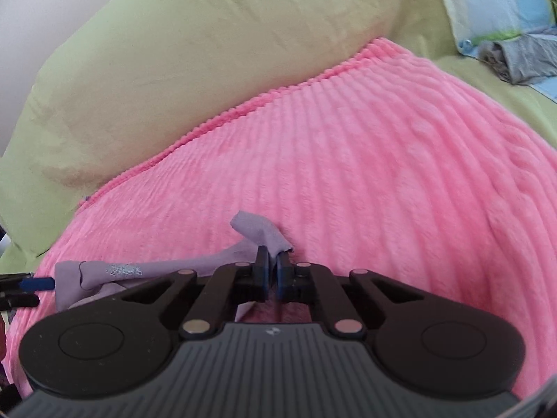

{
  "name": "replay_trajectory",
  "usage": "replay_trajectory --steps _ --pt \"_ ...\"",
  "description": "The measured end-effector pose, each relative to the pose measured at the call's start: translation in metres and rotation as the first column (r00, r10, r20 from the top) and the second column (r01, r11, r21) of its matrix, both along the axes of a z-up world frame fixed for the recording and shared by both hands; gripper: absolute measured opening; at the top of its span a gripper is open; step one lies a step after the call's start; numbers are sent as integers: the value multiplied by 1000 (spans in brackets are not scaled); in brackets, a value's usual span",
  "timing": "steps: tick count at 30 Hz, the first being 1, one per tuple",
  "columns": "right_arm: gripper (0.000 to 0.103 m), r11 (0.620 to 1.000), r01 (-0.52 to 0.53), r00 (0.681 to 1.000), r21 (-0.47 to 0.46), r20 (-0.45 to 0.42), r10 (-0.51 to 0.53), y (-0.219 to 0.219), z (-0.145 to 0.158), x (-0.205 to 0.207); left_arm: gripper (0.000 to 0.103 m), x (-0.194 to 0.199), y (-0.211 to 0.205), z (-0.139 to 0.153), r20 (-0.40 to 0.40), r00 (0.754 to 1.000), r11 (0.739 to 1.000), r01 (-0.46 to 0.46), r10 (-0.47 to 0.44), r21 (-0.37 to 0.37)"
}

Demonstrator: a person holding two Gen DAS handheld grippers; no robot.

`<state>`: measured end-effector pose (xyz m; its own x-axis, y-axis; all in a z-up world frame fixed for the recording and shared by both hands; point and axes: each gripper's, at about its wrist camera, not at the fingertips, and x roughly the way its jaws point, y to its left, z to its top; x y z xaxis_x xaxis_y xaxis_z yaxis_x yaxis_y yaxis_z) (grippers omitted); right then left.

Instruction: Fold clothes

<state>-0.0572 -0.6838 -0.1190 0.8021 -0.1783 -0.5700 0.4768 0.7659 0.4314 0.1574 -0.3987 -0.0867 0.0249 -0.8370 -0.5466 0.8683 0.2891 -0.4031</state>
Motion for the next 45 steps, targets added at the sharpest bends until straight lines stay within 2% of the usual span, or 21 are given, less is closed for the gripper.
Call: replay_trajectory --steps 10,13,15,17,18,20,23,27,28,30,31,32,33,34,35,36,38,40,41,42,45 --pt "3 1000 0 1000 19 31 -1 6 6 -6 58 -8 -32 -10 -35 984 983 174 -172 56" --pt "3 1000 -3 999 21 44 2 10 10 -9 58 -4 -45 -14 -4 990 988 139 -139 69" --pt "3 1000 3 999 13 50 -3 13 14 -13 58 -2 -45 -11 9 993 992 119 -120 47" --pt "3 1000 9 998 -2 55 -9 14 18 -17 63 7 -40 -8 21 997 997 71 -72 34" --pt "3 1000 16 998 -12 63 -15 14 20 -19 64 15 -38 -9 15 999 998 31 -32 48" --pt "3 998 37 995 -42 93 -33 15 28 -27 64 28 -36 -16 -22 1000 996 18 -17 87" --pt "3 997 55 990 -62 130 -46 17 37 -35 64 35 -44 -31 -69 996 989 61 -52 137" --pt "3 998 47 988 -35 149 -41 22 38 -43 63 26 -56 -35 -104 985 985 145 -135 89" --pt "3 999 43 988 -20 148 -40 24 36 -47 60 18 -58 -32 -96 980 982 178 -173 55" --pt "3 999 48 988 -3 150 -47 30 32 -54 39 2 -56 -25 -41 974 975 224 -223 6" --pt "3 998 57 987 3 152 -57 33 31 -60 14 -10 -50 -19 29 969 969 245 -244 -18" --pt "3 998 68 985 7 156 -69 36 30 -66 13 -25 -43 -12 115 957 962 271 -265 -40" --pt "3 997 79 984 11 160 -80 39 29 -72 13 -50 -30 -6 251 923 948 315 -293 -52" --pt "3 996 89 982 18 163 -91 41 28 -78 13 -63 -23 -3 299 898 935 351 -322 -49" --pt "3 995 97 982 29 162 -100 43 27 -82 17 -72 -17 -3 306 884 923 383 -353 -42" --pt "3 994 104 981 39 159 -109 44 25 -87 21 -83 -12 -4 267 878 908 419 -397 -28" --pt "3 991 119 981 62 144 -126 47 18 -95 41 -95 -7 -6 217 868 888 460 -448 -7" --pt "3 988 129 981 80 134 -139 49 12 -99 42 -105 -1 -10 191 865 884 466 -465 40" --pt "3 988 132 981 85 130 -142 50 10 -101 43 -104 1 -10 190 871 890 454 -453 41" --pt "3 987 134 982 84 125 -144 51 9 -101 43 -99 6 -8 191 889 907 419 -417 27" --pt "3 987 135 983 83 115 -144 53 5 -102 57 -68 7 4 170 950 962 271 -262 -33"
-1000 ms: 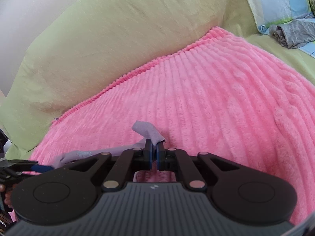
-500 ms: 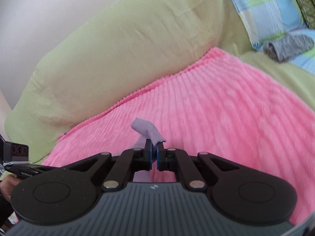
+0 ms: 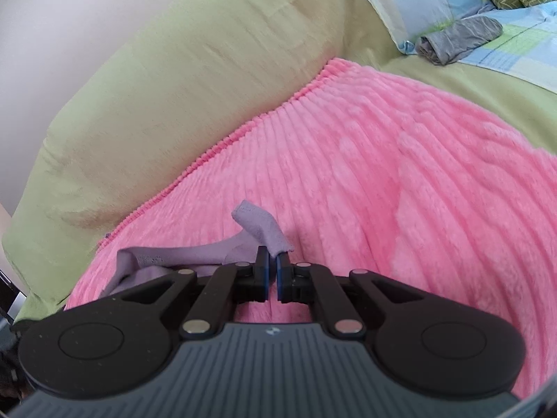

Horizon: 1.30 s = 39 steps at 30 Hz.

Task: Fold clothes
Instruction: 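Lift the lavender top with both tools and shake it out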

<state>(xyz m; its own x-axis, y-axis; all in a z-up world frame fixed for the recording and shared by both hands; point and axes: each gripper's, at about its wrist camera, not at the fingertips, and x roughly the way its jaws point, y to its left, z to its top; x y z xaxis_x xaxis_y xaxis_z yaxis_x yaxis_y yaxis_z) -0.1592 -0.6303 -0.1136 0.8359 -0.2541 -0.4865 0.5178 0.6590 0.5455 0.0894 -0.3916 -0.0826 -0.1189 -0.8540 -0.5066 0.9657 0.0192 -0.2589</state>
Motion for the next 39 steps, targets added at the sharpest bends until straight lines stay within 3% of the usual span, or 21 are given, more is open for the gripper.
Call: replay_trajectory --steps 2,4,9,10,13,17,20,23,25,29,31,33,37,39 --pt "3 1000 1 1000 2 -4 -1 1 -1 -1 59 24 -10 2 -45 993 994 -109 109 -5" --pt "3 1000 4 1000 7 -4 -4 3 -2 -3 59 54 -31 -6 -94 977 980 -188 194 67" --pt "3 1000 3 1000 0 -20 -3 5 -3 -5 57 66 -62 -33 -105 984 976 -124 144 180" --pt "3 1000 4 1000 2 -22 -4 4 -4 -5 54 65 -66 -37 -98 987 975 -108 129 193" --pt "3 1000 8 1000 6 -28 -8 2 -5 -5 7 61 -58 -35 -77 990 983 -109 121 149" --pt "3 1000 -5 1000 -20 -12 4 0 6 -2 5 61 -37 -20 -38 987 986 -153 156 71" --pt "3 998 -28 1000 -64 2 29 2 22 2 3 61 -24 2 36 982 982 -188 187 22" --pt "2 973 -93 996 -210 -5 94 13 62 13 2 62 -14 31 136 967 977 -213 214 -22" --pt "0 944 -129 991 -305 -18 130 21 86 19 2 63 -5 63 253 937 970 -238 242 -48" --pt "0 848 -204 978 -490 -59 201 48 140 30 1 58 16 97 352 898 964 -254 265 -77" --pt "0 840 -242 970 -485 -99 222 53 150 38 1 50 22 105 393 883 966 -245 256 -81" --pt "4 855 -260 966 -448 -105 238 50 148 41 1 44 25 103 416 875 968 -241 249 -73" --pt "7 911 -291 957 -293 -93 275 34 118 45 0 33 33 93 393 894 976 -213 214 -46" --pt "9 919 -298 955 -259 -91 284 29 108 45 0 25 39 84 377 911 985 -173 168 -22"
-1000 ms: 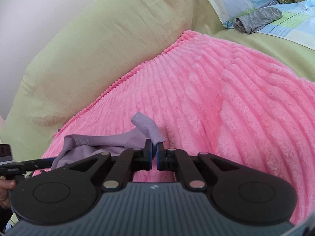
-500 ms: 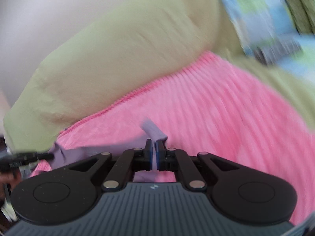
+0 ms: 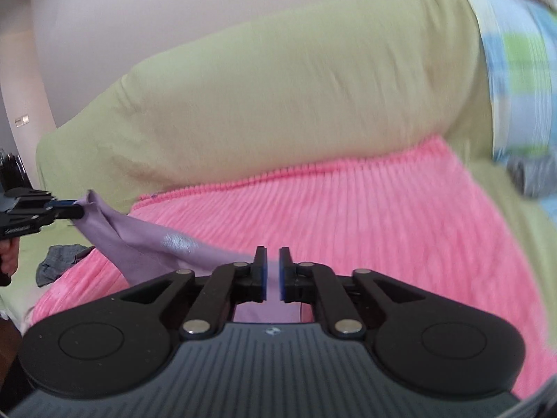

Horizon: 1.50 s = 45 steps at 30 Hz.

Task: Fold clothes
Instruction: 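Lift the lavender top with both tools and shake it out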

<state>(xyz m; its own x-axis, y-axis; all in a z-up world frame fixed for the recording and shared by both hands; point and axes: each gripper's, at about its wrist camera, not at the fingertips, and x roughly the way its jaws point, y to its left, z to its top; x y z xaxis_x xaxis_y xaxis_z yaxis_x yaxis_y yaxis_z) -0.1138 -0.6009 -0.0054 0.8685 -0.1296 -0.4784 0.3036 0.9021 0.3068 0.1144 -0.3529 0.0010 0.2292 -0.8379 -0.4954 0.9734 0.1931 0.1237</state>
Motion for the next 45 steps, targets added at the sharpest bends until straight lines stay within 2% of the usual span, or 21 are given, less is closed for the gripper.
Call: replay_trajectory --steps 1,4,5,7,9,10,14,19,23,24,25,26,27,29,30,35,36,38,40,45 --pt "10 1000 -1 1000 25 4 1 -5 -6 1 0 -6 5 -9 -40 999 999 34 -33 17" --pt "29 994 -8 1000 113 18 6 -30 -25 5 0 -19 14 -35 -121 989 992 100 -90 77" --pt "36 991 -12 1000 132 20 10 -35 -29 7 0 -22 16 -43 -128 987 989 110 -96 100" --pt "43 976 -45 999 214 25 40 -55 -45 17 0 -30 22 -66 -185 979 982 117 -89 146" --pt "59 952 -114 993 284 27 111 -65 -59 29 0 -33 25 -81 -225 972 978 114 -73 174" --pt "60 941 -145 989 307 24 145 -67 -67 34 0 -35 26 -88 -236 969 975 114 -67 191" --pt "61 919 -214 975 331 16 221 -68 -90 47 0 -32 31 -101 -257 966 972 93 -35 216" --pt "61 861 -289 956 418 78 283 -78 -106 66 0 -19 31 -99 -239 971 976 47 6 212" --pt "61 777 -320 929 543 18 370 -82 -119 93 0 -10 30 -96 -216 976 979 19 25 201" --pt "61 760 -327 920 561 6 392 -81 -121 99 0 -7 30 -95 -211 977 980 11 32 197" --pt "60 760 -333 915 558 -2 403 -77 -119 103 0 -4 30 -95 -208 977 981 3 38 193" --pt "52 761 -333 916 557 0 401 -74 -116 104 0 -2 32 -94 -204 978 983 -6 45 186" --pt "37 760 -328 923 561 18 385 -74 -114 101 0 -1 33 -92 -203 978 984 -17 53 176" --pt "20 762 -317 937 565 60 345 -73 -108 94 0 0 37 -88 -194 978 987 -40 70 154" --pt "8 771 -306 946 559 92 309 -73 -100 85 0 1 39 -84 -187 979 989 -52 78 138" --pt "5 828 -288 957 482 168 235 -61 -64 55 0 17 39 -62 -163 978 991 -121 128 54" --pt "5 849 -285 957 445 185 225 -55 -51 50 0 22 36 -53 -147 978 988 -150 151 24" --pt "5 910 -271 957 314 191 219 -40 -19 48 0 32 28 -44 -121 977 984 -178 176 -7" --pt "5 944 -264 955 197 189 227 -31 5 55 0 47 16 -30 -82 973 973 -222 218 -55" --pt "5 973 -231 952 0 209 226 -26 38 91 0 88 -19 -9 -55 959 953 -282 278 -105"
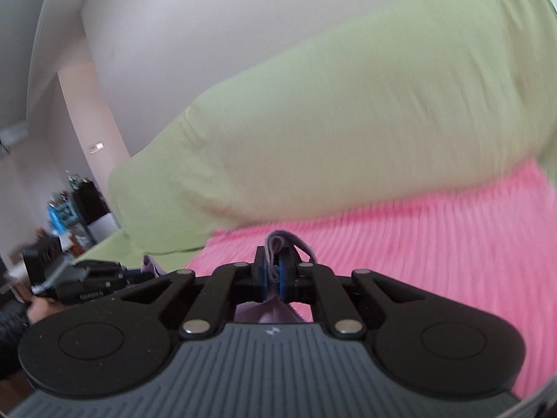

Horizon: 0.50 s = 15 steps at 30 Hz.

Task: Fold clothes
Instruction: 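Lift the lavender top with both tools and shake it out, then lay the top flat on the pink blanket and open both tools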

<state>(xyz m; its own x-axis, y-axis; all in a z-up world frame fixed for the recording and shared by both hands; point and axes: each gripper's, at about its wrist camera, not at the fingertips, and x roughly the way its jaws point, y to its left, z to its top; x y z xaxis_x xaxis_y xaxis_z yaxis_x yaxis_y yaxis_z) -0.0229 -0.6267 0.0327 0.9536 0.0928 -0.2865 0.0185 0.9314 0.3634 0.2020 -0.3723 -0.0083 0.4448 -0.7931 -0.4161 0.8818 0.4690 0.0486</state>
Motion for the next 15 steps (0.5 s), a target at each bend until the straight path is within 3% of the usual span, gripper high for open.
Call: replay_trajectory --steps 4,8,11,15 --pt "4 996 39 998 -80 56 -34 -18 2 47 0 44 -42 3 33 999 999 -34 34 4" --pt "4 993 86 995 -86 53 -81 -41 -17 87 0 80 -76 -15 46 996 996 -83 82 28" --pt "3 990 119 993 -79 7 -119 -63 -56 134 0 116 -107 -52 59 988 985 -146 141 95" --pt "3 988 115 990 -103 -76 -123 -74 -96 176 0 143 -132 -98 7 986 972 -168 169 166"
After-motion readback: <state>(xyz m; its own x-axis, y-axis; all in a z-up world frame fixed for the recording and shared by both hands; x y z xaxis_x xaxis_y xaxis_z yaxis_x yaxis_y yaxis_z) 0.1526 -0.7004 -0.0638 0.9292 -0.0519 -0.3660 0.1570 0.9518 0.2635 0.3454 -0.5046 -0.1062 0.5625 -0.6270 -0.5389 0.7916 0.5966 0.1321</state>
